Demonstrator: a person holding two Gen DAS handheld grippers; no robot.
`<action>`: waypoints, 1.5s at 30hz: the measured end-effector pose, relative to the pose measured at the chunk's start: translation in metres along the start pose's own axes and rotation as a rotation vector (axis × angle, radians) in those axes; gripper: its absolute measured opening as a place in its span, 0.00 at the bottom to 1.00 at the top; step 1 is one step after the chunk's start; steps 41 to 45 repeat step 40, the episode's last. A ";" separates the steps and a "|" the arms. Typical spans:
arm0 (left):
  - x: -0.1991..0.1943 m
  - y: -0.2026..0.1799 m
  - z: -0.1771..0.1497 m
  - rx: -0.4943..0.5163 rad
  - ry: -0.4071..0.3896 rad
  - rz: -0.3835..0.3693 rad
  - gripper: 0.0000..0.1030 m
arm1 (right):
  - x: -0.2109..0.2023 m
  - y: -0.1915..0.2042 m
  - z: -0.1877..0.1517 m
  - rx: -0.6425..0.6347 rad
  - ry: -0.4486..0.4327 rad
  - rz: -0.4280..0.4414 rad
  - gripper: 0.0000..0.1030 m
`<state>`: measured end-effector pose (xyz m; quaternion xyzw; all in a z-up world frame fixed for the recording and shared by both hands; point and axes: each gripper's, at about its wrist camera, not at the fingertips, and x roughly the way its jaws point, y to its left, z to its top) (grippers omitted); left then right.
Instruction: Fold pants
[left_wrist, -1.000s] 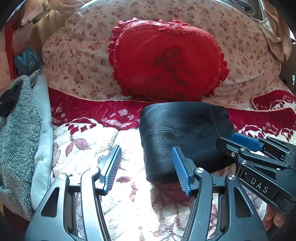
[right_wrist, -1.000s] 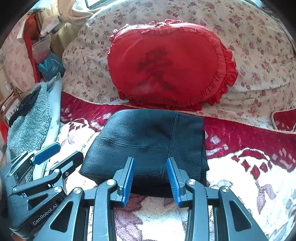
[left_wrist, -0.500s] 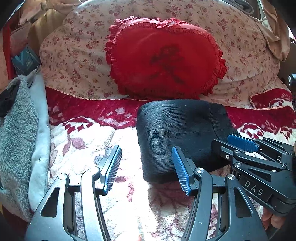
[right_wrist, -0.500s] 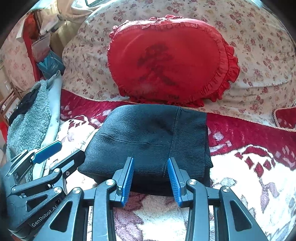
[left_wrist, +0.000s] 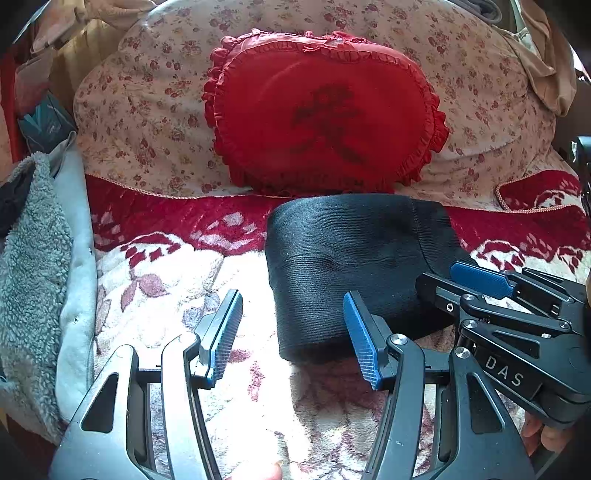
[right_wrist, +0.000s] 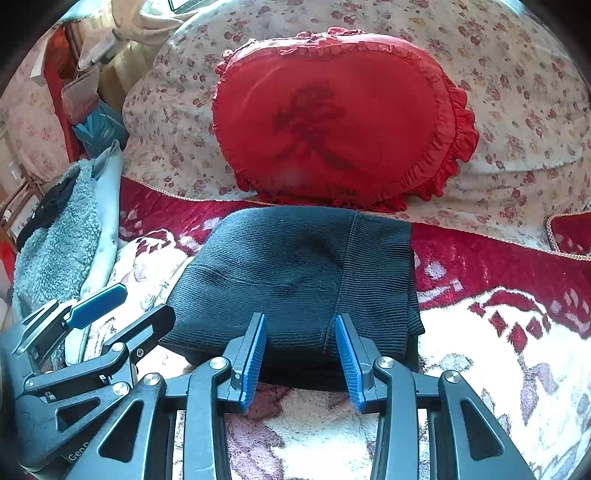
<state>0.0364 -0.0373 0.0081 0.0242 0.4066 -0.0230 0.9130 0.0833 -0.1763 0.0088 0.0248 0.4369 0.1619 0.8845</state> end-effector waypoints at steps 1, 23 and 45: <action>0.000 0.000 0.000 0.001 -0.001 0.001 0.54 | 0.000 0.000 0.000 0.000 0.000 0.000 0.36; 0.000 0.004 -0.001 -0.019 0.007 -0.002 0.54 | 0.002 -0.005 -0.004 0.022 0.007 -0.001 0.38; -0.007 0.017 -0.006 -0.039 -0.003 0.005 0.54 | 0.001 -0.004 -0.009 0.022 0.008 -0.002 0.39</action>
